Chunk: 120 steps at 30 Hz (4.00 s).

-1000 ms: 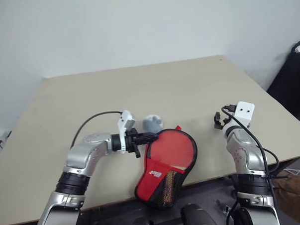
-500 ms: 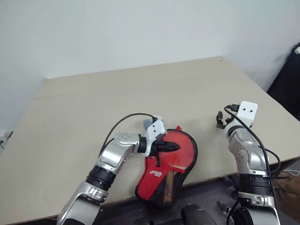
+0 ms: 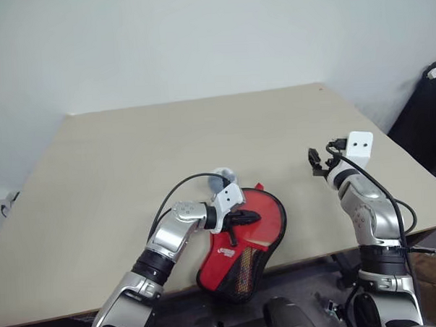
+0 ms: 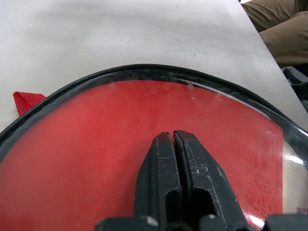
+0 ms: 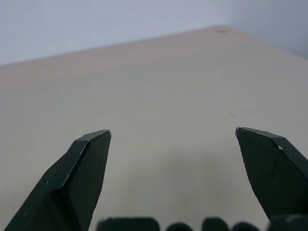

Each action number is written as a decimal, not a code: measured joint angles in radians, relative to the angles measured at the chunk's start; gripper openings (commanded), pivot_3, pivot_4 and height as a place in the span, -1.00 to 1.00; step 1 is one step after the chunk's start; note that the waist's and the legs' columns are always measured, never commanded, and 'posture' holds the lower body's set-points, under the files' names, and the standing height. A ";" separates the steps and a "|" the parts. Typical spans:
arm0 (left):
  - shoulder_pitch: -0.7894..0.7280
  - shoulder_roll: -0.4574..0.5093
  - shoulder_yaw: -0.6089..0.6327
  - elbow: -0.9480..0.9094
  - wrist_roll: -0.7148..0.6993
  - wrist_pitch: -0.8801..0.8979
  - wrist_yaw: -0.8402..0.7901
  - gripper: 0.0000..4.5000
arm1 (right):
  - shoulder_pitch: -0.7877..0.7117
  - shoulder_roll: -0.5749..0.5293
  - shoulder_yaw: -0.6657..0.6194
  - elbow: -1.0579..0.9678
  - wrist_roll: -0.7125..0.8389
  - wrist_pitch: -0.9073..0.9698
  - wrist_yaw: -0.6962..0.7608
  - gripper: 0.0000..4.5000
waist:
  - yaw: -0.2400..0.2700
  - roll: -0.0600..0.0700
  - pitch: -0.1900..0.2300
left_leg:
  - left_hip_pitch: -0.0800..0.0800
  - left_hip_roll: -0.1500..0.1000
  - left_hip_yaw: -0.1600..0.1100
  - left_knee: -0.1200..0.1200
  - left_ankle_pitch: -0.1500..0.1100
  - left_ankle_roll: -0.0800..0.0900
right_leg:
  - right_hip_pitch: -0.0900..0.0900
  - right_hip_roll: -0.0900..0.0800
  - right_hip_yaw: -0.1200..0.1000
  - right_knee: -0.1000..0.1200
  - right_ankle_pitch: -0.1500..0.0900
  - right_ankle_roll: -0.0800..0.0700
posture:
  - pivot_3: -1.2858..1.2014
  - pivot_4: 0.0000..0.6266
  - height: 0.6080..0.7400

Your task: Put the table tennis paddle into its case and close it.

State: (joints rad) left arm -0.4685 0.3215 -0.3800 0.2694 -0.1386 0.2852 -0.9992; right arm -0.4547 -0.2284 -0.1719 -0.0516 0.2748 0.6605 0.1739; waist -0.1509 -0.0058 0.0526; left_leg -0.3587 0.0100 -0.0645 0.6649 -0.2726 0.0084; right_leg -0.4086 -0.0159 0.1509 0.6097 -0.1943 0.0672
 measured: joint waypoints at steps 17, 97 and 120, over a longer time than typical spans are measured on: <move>-0.008 -0.020 0.007 0.022 0.008 -0.003 0.002 -0.99 | -0.129 -0.089 0.061 0.165 0.178 0.152 0.367 1.00 | 0.001 0.000 0.000 | 0.000 0.000 0.000 0.002 0.000 0.000 | 0.001 0.000 0.000 0.000 0.000 0.000 | 0.03 -1.00 1.00; -0.013 -0.025 0.012 0.041 0.047 -0.036 0.000 -1.00 | -0.418 0.180 0.213 0.917 -0.079 -0.226 0.461 -1.00 | -0.002 0.000 -0.001 | 0.001 -0.001 -0.003 0.010 0.000 0.000 | 0.000 0.001 -0.001 0.013 0.000 0.001 | 0.03 -1.00 1.00; -0.013 -0.027 0.006 0.041 0.051 -0.041 -0.002 -1.00 | -0.451 0.109 0.145 1.019 -0.159 -0.395 0.263 -1.00 | -0.002 0.001 -0.001 | 0.001 -0.002 -0.003 0.010 0.000 0.000 | 0.000 0.001 -0.001 0.013 0.000 0.001 | 0.03 -1.00 1.00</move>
State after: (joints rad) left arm -0.4811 0.2941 -0.3744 0.3107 -0.0879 0.2442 -1.0011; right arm -0.9061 -0.1198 -0.0264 0.9677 0.1157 0.2659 0.4371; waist -0.1532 -0.0052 0.0520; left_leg -0.3578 0.0085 -0.0673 0.6747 -0.2725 0.0084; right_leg -0.4085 -0.0150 0.1498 0.6225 -0.1945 0.0678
